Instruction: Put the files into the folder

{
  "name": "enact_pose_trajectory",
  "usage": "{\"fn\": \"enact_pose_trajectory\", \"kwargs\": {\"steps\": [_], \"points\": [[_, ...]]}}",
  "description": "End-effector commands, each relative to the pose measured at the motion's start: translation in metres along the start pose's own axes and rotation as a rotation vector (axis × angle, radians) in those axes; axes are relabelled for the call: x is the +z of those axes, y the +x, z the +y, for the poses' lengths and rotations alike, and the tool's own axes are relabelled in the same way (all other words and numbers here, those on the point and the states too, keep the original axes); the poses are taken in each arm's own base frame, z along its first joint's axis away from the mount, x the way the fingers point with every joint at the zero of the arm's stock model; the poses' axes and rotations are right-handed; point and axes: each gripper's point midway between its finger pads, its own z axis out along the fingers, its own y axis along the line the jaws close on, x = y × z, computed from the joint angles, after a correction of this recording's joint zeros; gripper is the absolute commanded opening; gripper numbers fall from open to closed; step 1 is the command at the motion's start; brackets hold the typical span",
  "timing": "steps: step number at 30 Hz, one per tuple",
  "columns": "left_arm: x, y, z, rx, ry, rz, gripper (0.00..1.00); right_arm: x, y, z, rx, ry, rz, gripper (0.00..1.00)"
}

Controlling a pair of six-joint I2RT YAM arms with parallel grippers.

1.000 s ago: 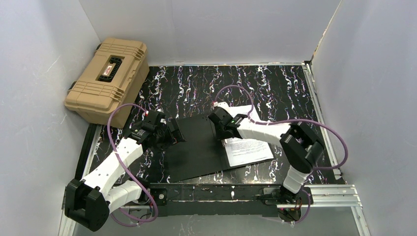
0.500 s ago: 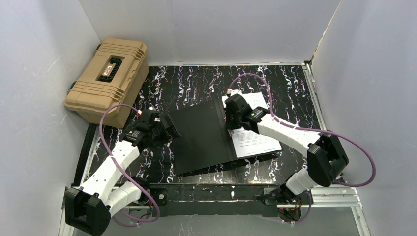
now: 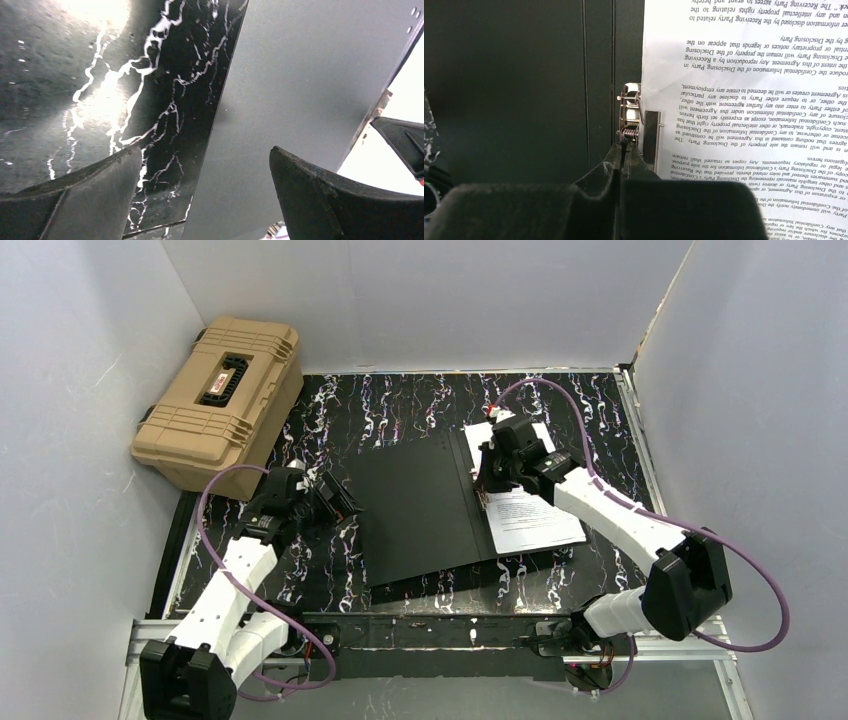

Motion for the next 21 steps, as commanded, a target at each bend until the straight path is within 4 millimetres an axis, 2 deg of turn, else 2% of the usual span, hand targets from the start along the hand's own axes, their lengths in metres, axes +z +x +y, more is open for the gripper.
{"fn": "enact_pose_trajectory", "kwargs": {"steps": [1, 7, 11, 15, 21], "points": [[-0.001, 0.009, -0.021, -0.034, 0.156, 0.058, 0.98, -0.022, -0.024, 0.024, 0.018, -0.147, -0.061, 0.01], [-0.002, 0.014, -0.035, -0.076, 0.274, 0.104, 0.98, -0.027, -0.026, 0.027, 0.048, -0.201, -0.055, 0.01], [-0.003, 0.017, -0.044, -0.113, 0.358, 0.130, 0.90, -0.029, -0.026, 0.029, 0.058, -0.224, -0.050, 0.01], [-0.006, 0.019, -0.051, -0.135, 0.412, 0.156, 0.78, -0.028, -0.024, 0.030, 0.066, -0.236, -0.046, 0.01], [-0.010, 0.022, -0.054, -0.144, 0.438, 0.172, 0.49, -0.024, -0.019, 0.031, 0.077, -0.249, -0.030, 0.01]]}}
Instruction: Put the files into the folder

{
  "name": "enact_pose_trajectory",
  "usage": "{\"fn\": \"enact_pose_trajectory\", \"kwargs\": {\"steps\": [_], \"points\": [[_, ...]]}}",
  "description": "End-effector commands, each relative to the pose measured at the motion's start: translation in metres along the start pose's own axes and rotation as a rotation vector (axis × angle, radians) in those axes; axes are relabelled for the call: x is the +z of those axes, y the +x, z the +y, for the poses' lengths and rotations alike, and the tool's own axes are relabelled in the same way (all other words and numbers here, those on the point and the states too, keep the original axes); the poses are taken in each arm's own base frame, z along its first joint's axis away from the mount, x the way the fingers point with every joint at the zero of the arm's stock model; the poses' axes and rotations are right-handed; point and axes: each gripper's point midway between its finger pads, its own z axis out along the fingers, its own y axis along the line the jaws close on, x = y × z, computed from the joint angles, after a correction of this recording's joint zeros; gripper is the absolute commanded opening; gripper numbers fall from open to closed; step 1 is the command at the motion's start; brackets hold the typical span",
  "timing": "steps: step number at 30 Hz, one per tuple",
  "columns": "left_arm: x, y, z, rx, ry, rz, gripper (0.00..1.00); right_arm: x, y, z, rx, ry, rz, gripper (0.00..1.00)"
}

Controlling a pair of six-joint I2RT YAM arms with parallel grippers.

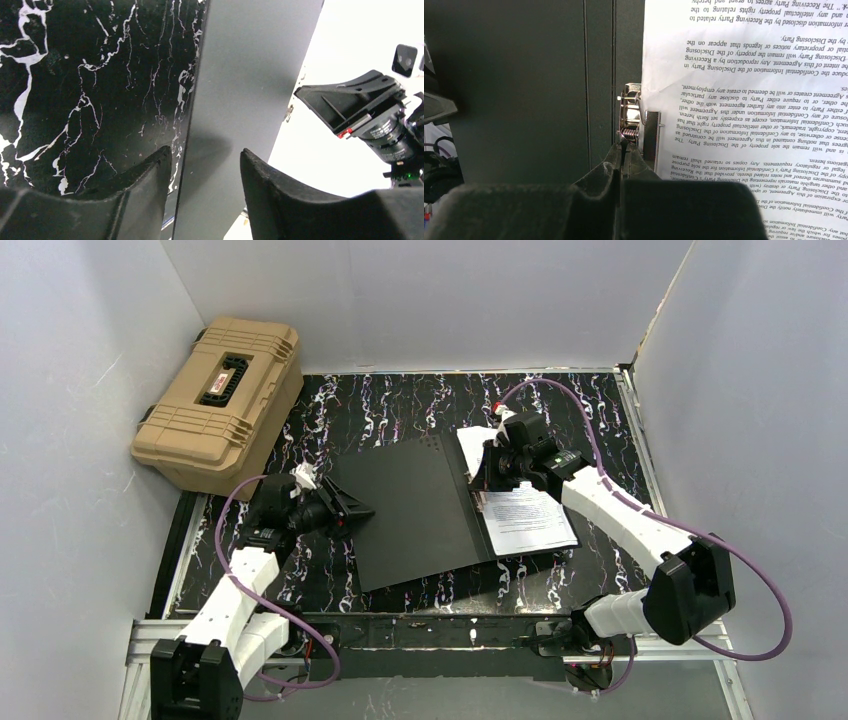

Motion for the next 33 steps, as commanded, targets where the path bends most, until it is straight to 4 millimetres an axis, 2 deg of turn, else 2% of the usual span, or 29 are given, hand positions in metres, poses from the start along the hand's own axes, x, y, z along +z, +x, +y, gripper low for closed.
{"fn": "enact_pose_trajectory", "kwargs": {"steps": [1, 3, 6, 10, 11, 21, 24, 27, 33], "points": [[-0.006, 0.006, -0.013, 0.006, 0.071, 0.032, 0.44, -0.007, -0.017, 0.017, -0.004, -0.083, -0.075, 0.01], [-0.007, 0.007, -0.014, 0.005, 0.073, 0.033, 0.34, -0.007, -0.015, 0.016, -0.002, -0.080, -0.075, 0.01], [-0.009, 0.008, -0.015, 0.015, 0.072, 0.032, 0.25, -0.005, -0.014, 0.015, 0.004, -0.078, -0.077, 0.01], [-0.013, 0.008, -0.015, 0.033, 0.060, 0.028, 0.03, 0.000, -0.009, 0.012, 0.012, -0.077, -0.062, 0.01], [-0.013, 0.008, -0.015, 0.037, 0.057, 0.026, 0.00, 0.002, -0.007, 0.011, 0.014, -0.077, -0.058, 0.01], [-0.026, 0.006, -0.022, 0.098, 0.030, 0.013, 0.00, 0.019, 0.010, 0.016, 0.032, -0.123, 0.008, 0.01], [-0.029, 0.006, -0.022, 0.116, 0.012, 0.011, 0.00, 0.022, 0.011, 0.014, 0.029, -0.109, 0.014, 0.14], [-0.032, 0.006, -0.019, 0.129, -0.014, 0.010, 0.00, 0.024, 0.010, 0.013, 0.026, -0.102, 0.012, 0.33], [-0.035, 0.006, -0.019, 0.158, -0.040, 0.022, 0.00, 0.018, 0.001, 0.004, -0.001, -0.036, -0.028, 0.57]]}}
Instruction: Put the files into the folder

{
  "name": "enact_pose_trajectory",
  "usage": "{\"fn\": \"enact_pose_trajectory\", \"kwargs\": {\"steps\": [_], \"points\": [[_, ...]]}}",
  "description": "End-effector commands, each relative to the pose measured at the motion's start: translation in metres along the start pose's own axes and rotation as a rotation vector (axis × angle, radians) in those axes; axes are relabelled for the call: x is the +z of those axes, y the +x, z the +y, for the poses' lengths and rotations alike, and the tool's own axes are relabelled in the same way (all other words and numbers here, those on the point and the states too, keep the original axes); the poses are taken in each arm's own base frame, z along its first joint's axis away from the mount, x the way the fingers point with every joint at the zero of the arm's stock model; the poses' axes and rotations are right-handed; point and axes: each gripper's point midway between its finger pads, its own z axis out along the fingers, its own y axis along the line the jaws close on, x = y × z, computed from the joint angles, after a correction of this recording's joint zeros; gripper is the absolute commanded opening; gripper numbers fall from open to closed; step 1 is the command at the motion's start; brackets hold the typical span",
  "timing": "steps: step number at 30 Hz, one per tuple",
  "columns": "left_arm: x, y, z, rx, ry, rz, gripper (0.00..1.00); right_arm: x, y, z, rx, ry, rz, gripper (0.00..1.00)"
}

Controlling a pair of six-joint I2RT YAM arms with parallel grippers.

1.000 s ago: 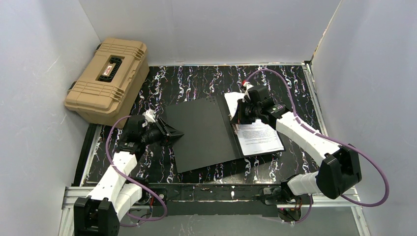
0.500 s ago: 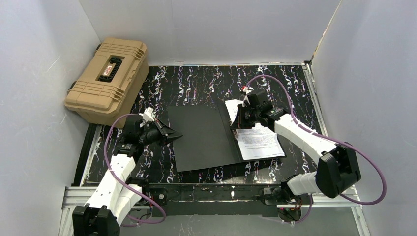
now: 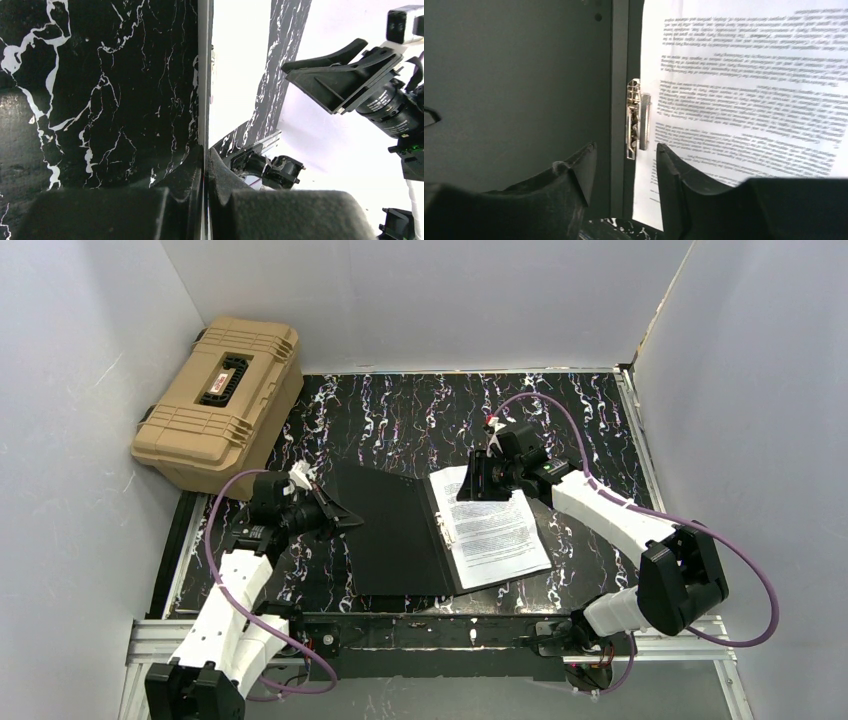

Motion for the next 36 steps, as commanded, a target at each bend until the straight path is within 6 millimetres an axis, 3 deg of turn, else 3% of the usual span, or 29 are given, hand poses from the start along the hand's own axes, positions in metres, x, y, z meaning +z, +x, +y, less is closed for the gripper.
{"fn": "enact_pose_trajectory", "kwargs": {"steps": [1, 9, 16, 32, 36], "points": [[-0.011, 0.000, -0.010, 0.056, -0.010, 0.020, 0.00, -0.011, -0.025, 0.003, -0.057, 0.029, -0.092, 0.60], [-0.035, -0.011, -0.009, 0.181, -0.142, -0.005, 0.00, -0.020, -0.023, -0.053, -0.129, 0.312, -0.108, 0.78], [-0.050, -0.014, -0.012, 0.255, -0.213, 0.024, 0.00, -0.004, 0.003, -0.075, -0.119, 0.345, -0.068, 0.86], [-0.059, -0.032, -0.014, 0.314, -0.319, 0.049, 0.00, 0.035, 0.062, -0.090, -0.012, 0.267, 0.047, 0.89], [-0.059, -0.036, -0.015, 0.313, -0.329, 0.053, 0.01, 0.040, 0.073, -0.084, 0.020, 0.211, 0.075, 0.90]]}}
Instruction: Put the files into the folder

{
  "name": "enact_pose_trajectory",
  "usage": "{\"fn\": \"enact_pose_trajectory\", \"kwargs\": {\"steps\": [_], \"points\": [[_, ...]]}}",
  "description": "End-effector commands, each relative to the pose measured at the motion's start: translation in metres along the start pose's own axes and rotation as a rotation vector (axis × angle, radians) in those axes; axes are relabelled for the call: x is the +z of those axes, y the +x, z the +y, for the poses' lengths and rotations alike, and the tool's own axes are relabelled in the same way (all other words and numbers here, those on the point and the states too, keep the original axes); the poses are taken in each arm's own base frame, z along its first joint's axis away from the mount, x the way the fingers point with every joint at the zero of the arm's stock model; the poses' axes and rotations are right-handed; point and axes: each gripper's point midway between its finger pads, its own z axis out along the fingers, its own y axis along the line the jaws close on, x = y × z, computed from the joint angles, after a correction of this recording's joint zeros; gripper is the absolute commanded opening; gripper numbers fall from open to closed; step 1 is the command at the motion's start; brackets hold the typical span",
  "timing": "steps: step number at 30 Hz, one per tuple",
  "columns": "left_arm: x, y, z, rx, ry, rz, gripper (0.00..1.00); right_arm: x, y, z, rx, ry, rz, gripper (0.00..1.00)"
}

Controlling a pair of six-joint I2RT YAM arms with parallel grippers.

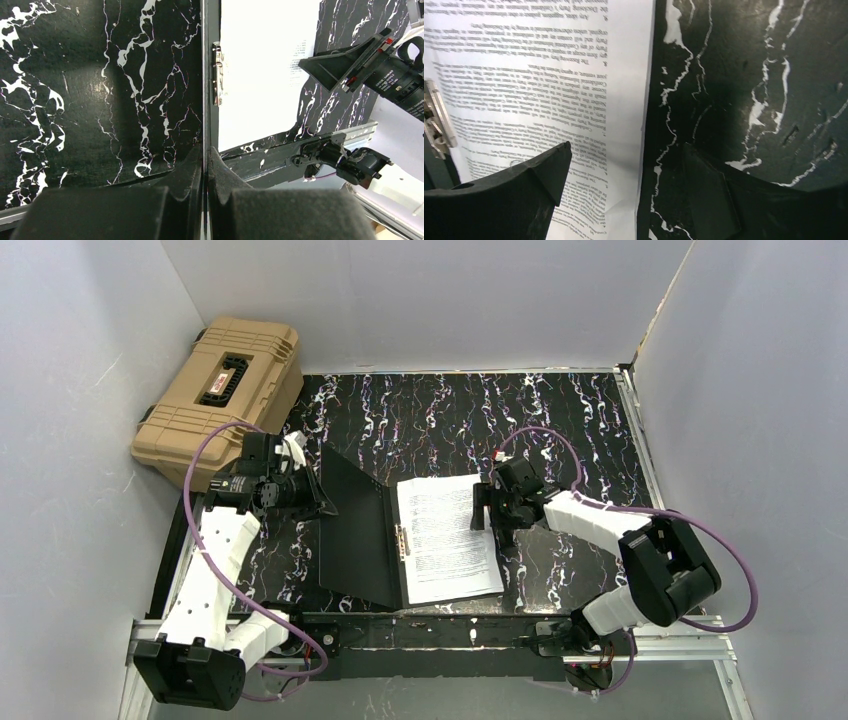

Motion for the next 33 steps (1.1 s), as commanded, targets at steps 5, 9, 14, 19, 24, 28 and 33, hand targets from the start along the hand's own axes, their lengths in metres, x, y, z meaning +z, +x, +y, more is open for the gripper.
{"fn": "enact_pose_trajectory", "kwargs": {"steps": [5, 9, 14, 19, 24, 28, 33], "points": [[-0.010, -0.013, -0.011, 0.032, 0.023, -0.027, 0.11, 0.012, 0.016, 0.016, 0.061, -0.107, 0.034, 0.90], [-0.012, -0.017, -0.023, 0.039, 0.084, -0.049, 0.29, 0.014, 0.022, 0.023, 0.085, -0.159, 0.046, 0.90], [-0.010, -0.020, -0.041, 0.030, 0.192, -0.043, 0.51, 0.017, 0.030, 0.032, 0.115, -0.224, 0.066, 0.90], [-0.010, -0.024, -0.064, 0.029, 0.321, -0.049, 0.61, 0.018, 0.036, 0.038, 0.133, -0.256, 0.063, 0.89], [-0.018, -0.032, -0.088, 0.020, 0.451, -0.088, 0.66, 0.019, 0.042, 0.042, 0.148, -0.269, 0.066, 0.89], [-0.019, -0.032, -0.105, 0.015, 0.541, -0.109, 0.72, 0.019, 0.043, 0.043, 0.153, -0.273, 0.061, 0.89], [-0.004, -0.024, -0.123, 0.024, 0.590, -0.107, 0.75, 0.015, 0.040, 0.045, 0.149, -0.275, 0.052, 0.89]]}}
